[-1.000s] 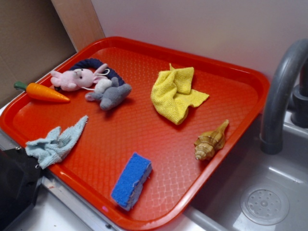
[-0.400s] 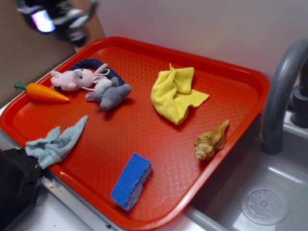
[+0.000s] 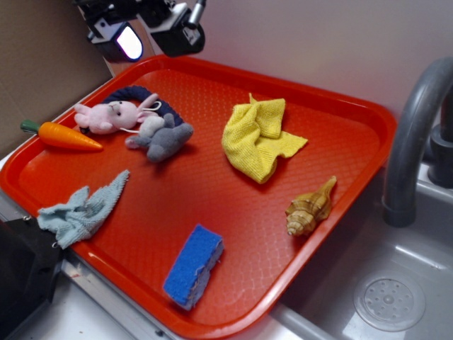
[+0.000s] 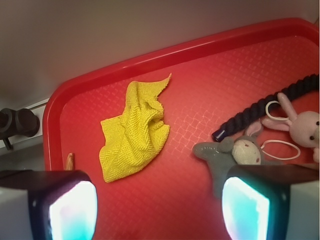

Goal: Grab the yellow cloth.

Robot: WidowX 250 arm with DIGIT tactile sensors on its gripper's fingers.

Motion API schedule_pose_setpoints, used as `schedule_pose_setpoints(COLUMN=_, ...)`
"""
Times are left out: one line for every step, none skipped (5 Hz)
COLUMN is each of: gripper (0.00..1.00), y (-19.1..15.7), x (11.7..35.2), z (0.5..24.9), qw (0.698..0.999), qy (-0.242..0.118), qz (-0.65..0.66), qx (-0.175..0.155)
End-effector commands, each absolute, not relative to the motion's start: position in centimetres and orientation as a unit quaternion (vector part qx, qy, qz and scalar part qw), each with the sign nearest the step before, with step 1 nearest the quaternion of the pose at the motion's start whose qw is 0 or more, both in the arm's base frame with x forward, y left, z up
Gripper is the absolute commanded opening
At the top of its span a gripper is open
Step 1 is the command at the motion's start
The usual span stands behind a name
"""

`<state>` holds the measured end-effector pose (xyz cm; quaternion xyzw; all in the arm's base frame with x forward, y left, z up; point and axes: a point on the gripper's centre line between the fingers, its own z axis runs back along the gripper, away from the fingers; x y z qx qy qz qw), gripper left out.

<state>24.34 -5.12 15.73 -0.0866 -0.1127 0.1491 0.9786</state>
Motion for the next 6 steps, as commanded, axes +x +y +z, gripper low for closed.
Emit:
schedule_pose_setpoints(gripper=1.00, y=-4.0, x=25.0, z=17.1, qw=0.975, qy=-0.129, qz=0.156, qx=-0.088)
schedule_pose_setpoints(gripper=1.00, y=-4.0, x=25.0, z=17.1, qw=0.975, qy=-0.129, qz=0.156, qx=-0.088)
schedule_pose_setpoints(gripper=1.00, y=-4.4, x=28.7, z=12.5, qw=0.972, qy=-0.128, qz=0.195, qx=-0.025)
schedule_pose_setpoints(gripper=1.00, y=-5.4, x=29.7, z=10.1, qw=0.972, qy=-0.161, qz=0.164, qx=-0.055)
schedule_pose_setpoints(gripper=1.00, y=-6.0, x=30.8, z=6.5, qw=0.974, qy=-0.156, qz=0.152, qx=-0.064)
schedule_pose_setpoints(gripper=1.00, y=-7.9, x=30.9, z=6.0, qw=0.975, qy=-0.166, qz=0.105, qx=-0.099)
